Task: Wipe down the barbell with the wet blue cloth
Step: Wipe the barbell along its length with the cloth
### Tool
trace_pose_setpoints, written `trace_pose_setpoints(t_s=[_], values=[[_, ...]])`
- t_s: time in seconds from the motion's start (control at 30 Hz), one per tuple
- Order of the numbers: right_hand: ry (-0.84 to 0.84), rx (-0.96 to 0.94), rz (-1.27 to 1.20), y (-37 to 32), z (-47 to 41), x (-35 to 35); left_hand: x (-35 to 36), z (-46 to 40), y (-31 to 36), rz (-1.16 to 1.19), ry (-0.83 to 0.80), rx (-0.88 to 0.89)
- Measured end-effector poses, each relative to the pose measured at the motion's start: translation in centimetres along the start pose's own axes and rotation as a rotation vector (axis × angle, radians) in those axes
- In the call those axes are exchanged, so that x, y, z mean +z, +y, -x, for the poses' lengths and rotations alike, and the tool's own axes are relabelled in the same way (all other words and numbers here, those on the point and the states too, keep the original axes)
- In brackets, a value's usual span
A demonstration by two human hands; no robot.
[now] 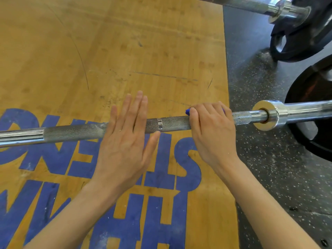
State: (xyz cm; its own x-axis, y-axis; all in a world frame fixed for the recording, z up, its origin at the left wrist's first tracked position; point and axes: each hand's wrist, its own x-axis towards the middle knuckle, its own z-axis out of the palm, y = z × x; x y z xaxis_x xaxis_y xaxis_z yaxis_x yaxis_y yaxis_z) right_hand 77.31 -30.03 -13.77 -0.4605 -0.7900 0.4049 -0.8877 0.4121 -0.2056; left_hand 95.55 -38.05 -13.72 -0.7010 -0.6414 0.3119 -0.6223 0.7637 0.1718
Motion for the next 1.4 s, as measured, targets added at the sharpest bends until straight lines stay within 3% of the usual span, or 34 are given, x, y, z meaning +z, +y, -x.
trace_pose_setpoints(t_s=[0.23, 0.47, 0.57, 0.67, 0.8, 0.87, 0.97, 1.1, 1.23, 1.4], values=[[-0.051, 0.031, -0.030, -0.2, 0.7, -0.4, 0.6, 0.3, -0.9, -0.038, -0.001, -0.037], [0.022, 0.193, -0.118, -2.6, 2.4, -0.4, 0.4, 1.5, -0.2, -0.012, 0.002, -0.052], [-0.051, 0.022, -0.119, -6.4, 3.7, 0.0, 0.3, 2.1, 0.1, 0.001, 0.016, -0.054], [-0.070, -0.118, -0.106, -5.0, 4.3, -0.4, 0.0, 2.7, 0.2, 0.022, 0.003, -0.048], [-0.041, 0.062, -0.124, -4.1, 5.0, -1.0, -0.4, 3.4, 0.5, 0.013, -0.023, -0.044], [-0.052, 0.023, -0.150, -5.9, 5.5, -0.7, -0.5, 3.7, 0.6, -0.002, -0.024, -0.038], [-0.125, -0.104, -0.035, -3.2, 5.4, -1.5, -0.7, 4.2, 0.9, -0.007, -0.040, -0.038], [-0.093, 0.076, -0.038, -3.6, 5.2, -2.1, -0.8, 4.7, 1.2, -0.015, -0.029, -0.039], [-0.132, -0.100, -0.035, -5.3, 5.4, -1.6, -1.1, 5.4, 1.5, -0.011, -0.043, -0.043], [-0.129, 0.088, -0.054, -4.2, 5.9, -2.8, -1.3, 6.1, 1.8, -0.018, -0.053, -0.028]])
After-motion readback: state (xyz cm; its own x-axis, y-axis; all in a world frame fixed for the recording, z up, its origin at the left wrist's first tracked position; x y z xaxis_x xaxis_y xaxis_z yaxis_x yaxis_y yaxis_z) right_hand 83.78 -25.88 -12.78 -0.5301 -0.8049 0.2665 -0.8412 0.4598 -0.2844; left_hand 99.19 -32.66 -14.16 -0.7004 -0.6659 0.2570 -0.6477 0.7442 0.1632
